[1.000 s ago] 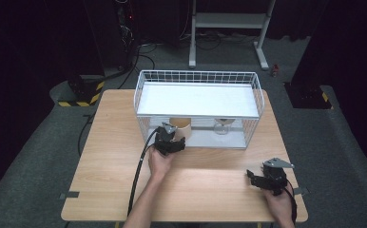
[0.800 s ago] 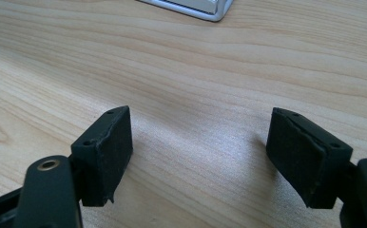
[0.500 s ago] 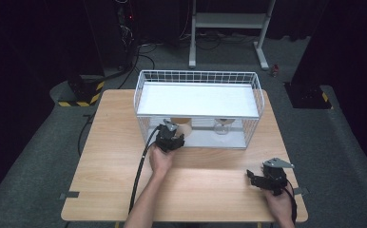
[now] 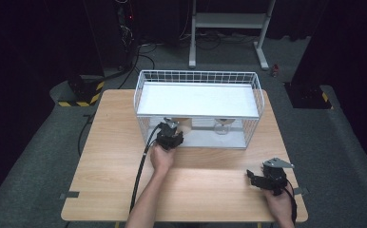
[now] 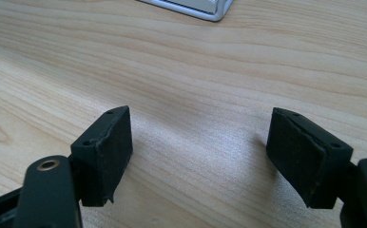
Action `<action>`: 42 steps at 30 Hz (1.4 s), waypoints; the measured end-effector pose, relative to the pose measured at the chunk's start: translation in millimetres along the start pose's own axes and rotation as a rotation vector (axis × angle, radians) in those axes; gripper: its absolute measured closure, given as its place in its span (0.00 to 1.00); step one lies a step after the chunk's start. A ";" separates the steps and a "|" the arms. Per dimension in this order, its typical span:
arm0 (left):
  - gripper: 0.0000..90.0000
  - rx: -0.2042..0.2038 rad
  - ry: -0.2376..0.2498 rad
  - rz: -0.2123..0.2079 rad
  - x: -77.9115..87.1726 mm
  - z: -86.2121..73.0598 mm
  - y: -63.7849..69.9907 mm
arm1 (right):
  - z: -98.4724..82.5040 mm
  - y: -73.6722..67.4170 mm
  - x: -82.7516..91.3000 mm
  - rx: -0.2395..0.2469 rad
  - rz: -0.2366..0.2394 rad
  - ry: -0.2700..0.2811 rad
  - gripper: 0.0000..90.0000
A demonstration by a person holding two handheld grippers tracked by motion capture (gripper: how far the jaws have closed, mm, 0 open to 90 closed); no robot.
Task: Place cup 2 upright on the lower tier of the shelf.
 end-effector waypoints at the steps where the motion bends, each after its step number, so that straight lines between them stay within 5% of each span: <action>1: 0.63 0.002 -0.001 0.001 -0.8 0.2 0.0 | 0.1 -0.3 0.0 -0.004 -0.001 0.000 0.26; 8: 0.66 -0.004 -0.006 -0.010 -3.3 3.1 -2.6 | 0.1 -0.3 0.0 -0.005 0.000 0.000 0.26; 21: 0.41 0.017 0.024 -0.047 14.9 8.0 -1.9 | 0.1 -0.2 0.0 -0.003 0.000 0.000 0.26; 28: 0.40 0.016 0.044 -0.068 24.7 8.4 -0.1 | 0.1 -0.3 -0.1 -0.005 0.000 0.000 0.26; 29: 0.40 -0.031 0.043 -0.056 26.4 9.2 -3.7 | 0.1 -0.3 -0.1 -0.005 0.000 0.000 0.26; 32: 0.40 -0.004 0.055 -0.031 29.9 8.0 -1.9 | 0.1 -0.3 -0.1 -0.004 -0.001 0.000 0.26; 34: 0.40 0.011 0.058 -0.067 31.1 6.6 -0.9 | 0.1 -0.2 0.0 -0.003 0.000 0.000 0.26; 42: 0.40 -0.012 0.076 -0.069 43.9 4.1 -3.8 | 0.1 -0.3 -0.1 -0.005 0.000 0.000 0.26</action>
Point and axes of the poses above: each handheld gripper's, and its own axes: x roughly backward along the jaws, z roughly out of its top, y roughly to its right, the point moved 3 cm from there along -x, roughly forward along the jaws, and after that the axes turned 7 degrees about y, right-handed, at the moved point
